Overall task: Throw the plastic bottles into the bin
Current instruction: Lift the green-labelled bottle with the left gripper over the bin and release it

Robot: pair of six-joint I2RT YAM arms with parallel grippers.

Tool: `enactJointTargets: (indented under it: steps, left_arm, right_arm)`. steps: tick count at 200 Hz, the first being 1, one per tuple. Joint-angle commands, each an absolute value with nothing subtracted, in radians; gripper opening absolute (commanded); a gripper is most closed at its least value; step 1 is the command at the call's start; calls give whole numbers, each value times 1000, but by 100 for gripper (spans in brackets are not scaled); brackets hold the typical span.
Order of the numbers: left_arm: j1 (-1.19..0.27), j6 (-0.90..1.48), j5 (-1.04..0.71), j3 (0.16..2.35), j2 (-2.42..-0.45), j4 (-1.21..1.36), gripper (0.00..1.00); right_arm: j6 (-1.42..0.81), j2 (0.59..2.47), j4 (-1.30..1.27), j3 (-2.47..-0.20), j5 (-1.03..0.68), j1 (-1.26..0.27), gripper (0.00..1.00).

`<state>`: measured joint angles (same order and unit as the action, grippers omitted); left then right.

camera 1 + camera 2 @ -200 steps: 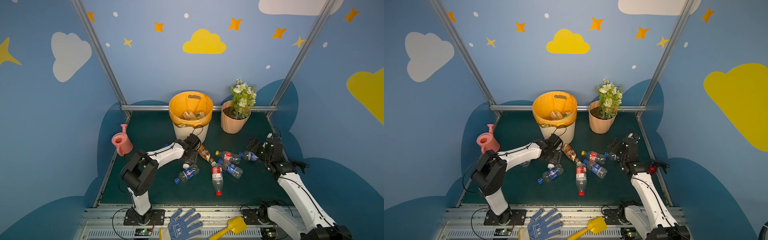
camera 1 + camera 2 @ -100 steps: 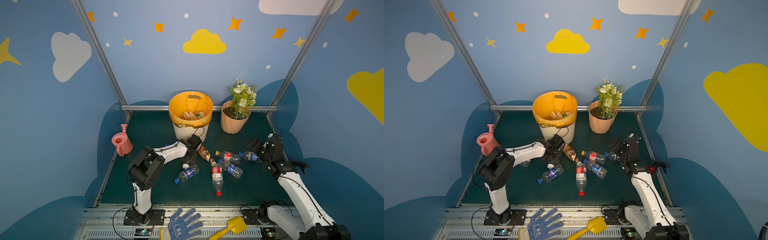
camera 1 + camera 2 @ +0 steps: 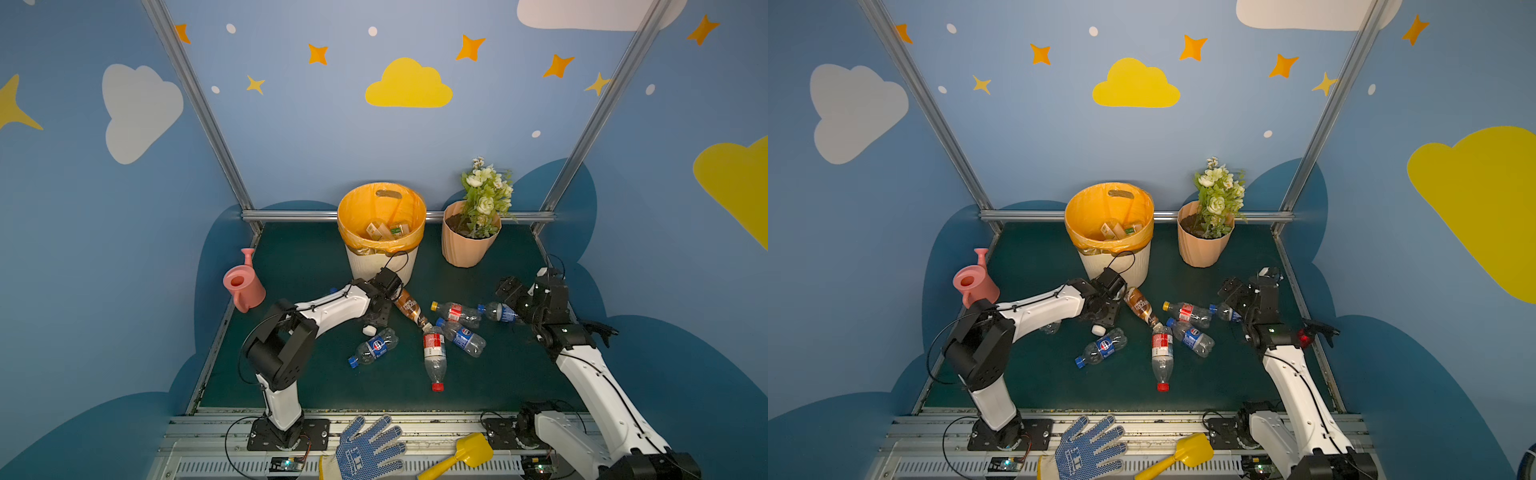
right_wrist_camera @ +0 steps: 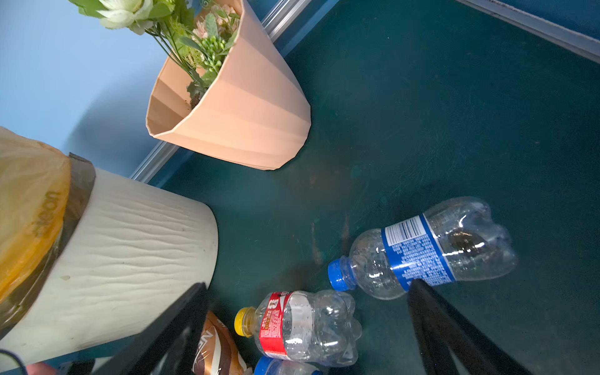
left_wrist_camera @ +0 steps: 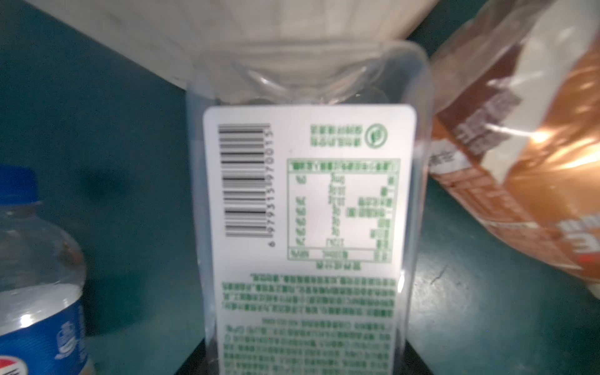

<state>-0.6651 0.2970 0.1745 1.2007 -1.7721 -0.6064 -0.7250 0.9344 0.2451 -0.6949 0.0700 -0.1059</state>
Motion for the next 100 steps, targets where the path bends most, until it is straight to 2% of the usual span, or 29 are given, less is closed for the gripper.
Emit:
enactJointTargets:
  steps: [1,52,100]
  left_arm:
    - [-686,257,221,1191,-1710,-621,51]
    - [-755,183,269,1162,-1559,-617,50]
    - [-809,84,288,1134,-1324,-555,48]
  right_arm:
    - [-729,913,245,-684,72,-102,95]
    - [-730,898,247,-686,77,-101,95]
    - [-735,904,239,-686,71,-101,95]
